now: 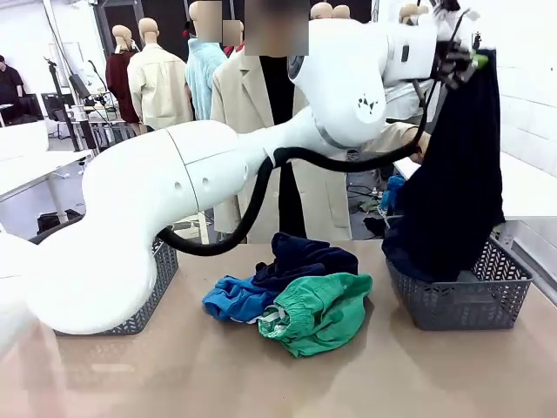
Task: Sort the tops and bottoms.
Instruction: Sort the clothes according to human instructions.
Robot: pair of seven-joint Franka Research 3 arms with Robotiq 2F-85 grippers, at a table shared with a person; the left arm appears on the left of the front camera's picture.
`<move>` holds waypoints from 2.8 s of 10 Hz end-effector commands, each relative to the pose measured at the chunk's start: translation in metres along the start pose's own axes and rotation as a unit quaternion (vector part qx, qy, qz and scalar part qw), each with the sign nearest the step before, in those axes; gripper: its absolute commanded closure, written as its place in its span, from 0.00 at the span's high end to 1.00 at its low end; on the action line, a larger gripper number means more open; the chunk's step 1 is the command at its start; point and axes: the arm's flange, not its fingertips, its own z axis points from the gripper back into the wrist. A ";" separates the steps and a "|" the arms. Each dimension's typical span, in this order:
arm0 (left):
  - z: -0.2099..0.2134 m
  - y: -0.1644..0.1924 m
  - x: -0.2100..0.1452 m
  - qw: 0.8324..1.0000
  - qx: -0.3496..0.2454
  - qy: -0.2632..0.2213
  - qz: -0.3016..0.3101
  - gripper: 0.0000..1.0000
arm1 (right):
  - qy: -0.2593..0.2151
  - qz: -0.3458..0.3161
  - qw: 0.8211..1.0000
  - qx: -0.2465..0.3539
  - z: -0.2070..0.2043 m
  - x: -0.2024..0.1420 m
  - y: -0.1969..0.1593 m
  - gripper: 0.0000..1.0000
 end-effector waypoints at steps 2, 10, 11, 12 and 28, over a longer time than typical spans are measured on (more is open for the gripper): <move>-0.180 0.071 0.004 0.995 -0.087 0.010 0.054 0.00 | 0.005 -0.002 1.000 0.001 -0.001 -0.002 -0.001 1.00; -0.066 -0.017 -0.084 0.987 -0.124 0.085 0.049 0.00 | 0.005 -0.002 1.000 0.001 -0.001 -0.002 -0.001 1.00; -0.083 -0.022 -0.110 0.980 -0.157 0.088 0.090 0.00 | 0.005 -0.002 1.000 0.001 -0.001 -0.002 -0.001 1.00; -0.095 -0.034 -0.134 0.967 -0.181 0.126 0.125 0.00 | 0.005 -0.002 1.000 0.001 -0.001 -0.002 -0.001 1.00; -0.050 -0.073 -0.141 0.894 -0.272 0.294 0.202 0.96 | 0.005 -0.002 1.000 0.001 -0.001 -0.002 -0.001 1.00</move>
